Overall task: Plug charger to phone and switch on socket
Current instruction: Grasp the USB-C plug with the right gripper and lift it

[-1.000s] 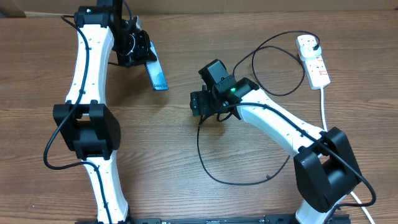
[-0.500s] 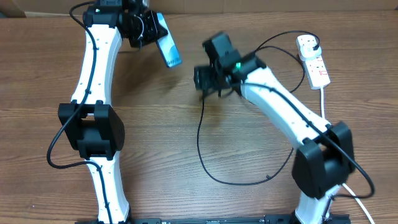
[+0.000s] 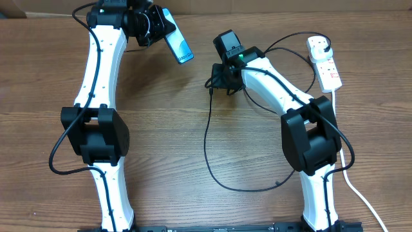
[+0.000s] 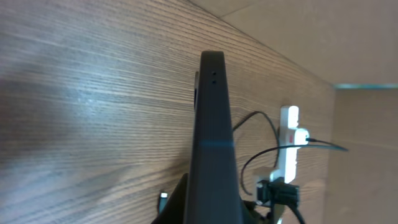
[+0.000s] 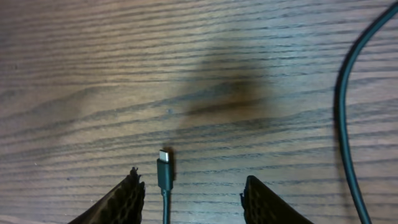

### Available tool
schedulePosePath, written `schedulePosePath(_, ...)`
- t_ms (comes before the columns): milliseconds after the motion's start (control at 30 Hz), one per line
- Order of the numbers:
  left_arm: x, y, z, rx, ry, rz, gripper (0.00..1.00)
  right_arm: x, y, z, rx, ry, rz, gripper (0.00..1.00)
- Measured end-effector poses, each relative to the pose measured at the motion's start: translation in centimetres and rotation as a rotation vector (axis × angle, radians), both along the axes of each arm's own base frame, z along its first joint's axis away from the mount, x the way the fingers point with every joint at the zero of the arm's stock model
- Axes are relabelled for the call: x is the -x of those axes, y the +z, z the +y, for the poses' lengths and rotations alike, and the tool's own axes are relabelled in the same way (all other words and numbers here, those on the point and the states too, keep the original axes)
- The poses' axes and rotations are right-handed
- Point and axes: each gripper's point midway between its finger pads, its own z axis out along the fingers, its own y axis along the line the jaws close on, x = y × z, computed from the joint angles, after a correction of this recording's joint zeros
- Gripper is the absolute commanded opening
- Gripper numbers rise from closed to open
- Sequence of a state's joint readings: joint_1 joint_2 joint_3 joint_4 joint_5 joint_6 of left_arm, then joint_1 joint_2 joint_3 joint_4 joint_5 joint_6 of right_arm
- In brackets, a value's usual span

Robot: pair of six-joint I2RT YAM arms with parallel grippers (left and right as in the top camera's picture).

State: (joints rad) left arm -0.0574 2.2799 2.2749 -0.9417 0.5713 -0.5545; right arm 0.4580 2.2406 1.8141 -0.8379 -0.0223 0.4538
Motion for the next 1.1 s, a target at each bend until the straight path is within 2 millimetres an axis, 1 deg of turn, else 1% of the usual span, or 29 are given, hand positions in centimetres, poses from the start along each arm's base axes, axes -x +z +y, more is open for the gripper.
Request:
schedulePosePath(200, 0.1, 0.1, -0.2, 0.044, 0.041, 0.042, 0.05, 0.3, -0.4, 0.8, -0.001, 0.010, 0.003, 0.42)
schedulePosePath(300, 0.2, 0.1, -0.2, 0.051, 0.047, 0.052, 0.04, 0.8, -0.7, 1.7, 0.001, 0.026, 0.007, 0.41)
schedulePosePath(367, 0.2, 0.1, -0.3, 0.053, 0.047, 0.054, 0.04, 1.1, -1.1, 2.4, 0.002, 0.041, 0.012, 0.39)
schedulePosePath(467, 0.2, 0.1, -0.3, 0.058, 0.050, 0.058, 0.04, 1.5, -1.8, 2.8, 0.008, 0.053, 0.023, 0.38)
schedulePosePath(533, 0.2, 0.1, -0.3, 0.059, 0.052, 0.061, 0.04, 1.6, -2.1, 2.8, 0.011, 0.053, 0.029, 0.34)
schedulePosePath(700, 0.2, 0.1, -0.3, 0.059, 0.052, 0.061, 0.04, 1.6, -2.2, 2.7, 0.012, 0.049, 0.031, 0.30)
schedulePosePath(867, 0.3, 0.0, -0.3, 0.059, 0.052, 0.064, 0.04, 1.7, -2.4, 2.6, 0.014, 0.048, 0.037, 0.28)
schedulePosePath(1100, 0.4, 0.2, -0.5, 0.071, 0.044, 0.065, 0.04, 2.3, -3.6, 2.3, 0.027, 0.048, 0.053, 0.26)
